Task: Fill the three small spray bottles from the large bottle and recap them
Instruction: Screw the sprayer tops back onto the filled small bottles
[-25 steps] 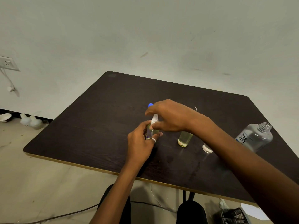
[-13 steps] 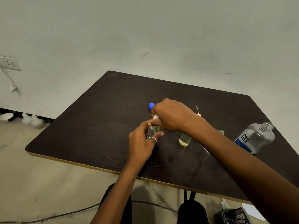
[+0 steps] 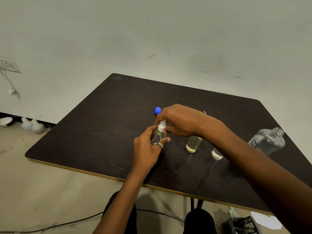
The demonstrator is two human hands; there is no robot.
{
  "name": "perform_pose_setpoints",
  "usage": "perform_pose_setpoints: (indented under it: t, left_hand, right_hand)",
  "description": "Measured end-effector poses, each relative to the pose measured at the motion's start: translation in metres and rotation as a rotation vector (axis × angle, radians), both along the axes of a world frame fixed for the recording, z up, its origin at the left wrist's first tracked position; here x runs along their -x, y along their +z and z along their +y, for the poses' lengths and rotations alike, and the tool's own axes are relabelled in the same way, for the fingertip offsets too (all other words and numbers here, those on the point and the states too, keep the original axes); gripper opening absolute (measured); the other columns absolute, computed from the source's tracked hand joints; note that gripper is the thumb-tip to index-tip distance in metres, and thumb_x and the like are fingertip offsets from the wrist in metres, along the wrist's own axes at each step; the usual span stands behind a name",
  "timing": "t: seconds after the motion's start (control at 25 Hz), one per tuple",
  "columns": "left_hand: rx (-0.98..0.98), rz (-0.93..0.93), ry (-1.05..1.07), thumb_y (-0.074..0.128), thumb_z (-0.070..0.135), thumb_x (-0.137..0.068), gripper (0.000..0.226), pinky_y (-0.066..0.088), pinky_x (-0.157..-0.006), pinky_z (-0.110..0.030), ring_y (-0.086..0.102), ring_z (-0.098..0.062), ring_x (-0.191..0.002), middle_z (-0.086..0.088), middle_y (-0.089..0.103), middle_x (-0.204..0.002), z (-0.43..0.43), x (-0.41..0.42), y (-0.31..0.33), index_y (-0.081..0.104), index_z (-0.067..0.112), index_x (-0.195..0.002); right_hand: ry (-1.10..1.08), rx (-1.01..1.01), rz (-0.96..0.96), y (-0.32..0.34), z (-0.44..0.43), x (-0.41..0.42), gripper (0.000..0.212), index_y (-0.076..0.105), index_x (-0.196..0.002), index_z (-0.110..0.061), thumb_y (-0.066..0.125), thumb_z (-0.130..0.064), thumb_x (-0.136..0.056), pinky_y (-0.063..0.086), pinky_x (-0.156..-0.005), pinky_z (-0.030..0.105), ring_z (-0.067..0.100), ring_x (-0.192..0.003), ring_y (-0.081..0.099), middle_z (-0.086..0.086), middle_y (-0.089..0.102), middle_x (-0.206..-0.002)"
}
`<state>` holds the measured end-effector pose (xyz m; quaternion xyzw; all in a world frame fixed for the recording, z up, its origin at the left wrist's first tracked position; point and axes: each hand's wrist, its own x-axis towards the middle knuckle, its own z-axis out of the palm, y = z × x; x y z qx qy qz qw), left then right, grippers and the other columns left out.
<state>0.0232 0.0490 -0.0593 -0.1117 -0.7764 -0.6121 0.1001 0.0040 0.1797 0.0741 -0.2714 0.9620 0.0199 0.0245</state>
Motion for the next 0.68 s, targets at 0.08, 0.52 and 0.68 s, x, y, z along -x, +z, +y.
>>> perform_pose_setpoints:
  t: [0.08,0.52,0.68]
  left_hand:
    - [0.005,0.002,-0.001,0.084,0.029,-0.077,0.047,0.049,-0.076,-0.006,0.064,0.012,-0.092,0.022,0.068,-0.094,0.000,0.000,0.000,0.064,0.025,-0.120]
    - [0.038,-0.020,0.010,0.083,0.023,-0.077,0.044,0.046,-0.070,-0.001,0.061,0.016,-0.086,0.021,0.065,-0.093,0.000,-0.001,0.001,0.064,0.025,-0.117]
    - [0.090,-0.006,0.028,0.081,0.012,-0.078,0.037,0.043,-0.066,0.001,0.055,0.026,-0.080,0.027,0.056,-0.084,0.001,0.000,0.000,0.063,0.019,-0.110]
  right_hand:
    - [0.012,0.006,-0.001,-0.001,0.000,0.002,0.025,0.065,-0.110,-0.024,0.066,-0.021,-0.086,0.051,-0.083,0.037,0.013,-0.093,0.060,-0.002,0.067,-0.104]
    - [-0.076,-0.030,0.162,-0.022,-0.001,0.002,0.025,0.058,-0.094,-0.014,0.052,-0.038,-0.093,0.036,-0.064,0.028,0.019,-0.077,0.055,0.005,0.060,-0.088]
    - [-0.186,-0.050,0.301,-0.036,-0.004,-0.004,0.043,0.056,-0.085,-0.014,0.039,-0.053,-0.094,0.034,-0.056,0.030,0.020,-0.069,0.055,0.004,0.059,-0.079]
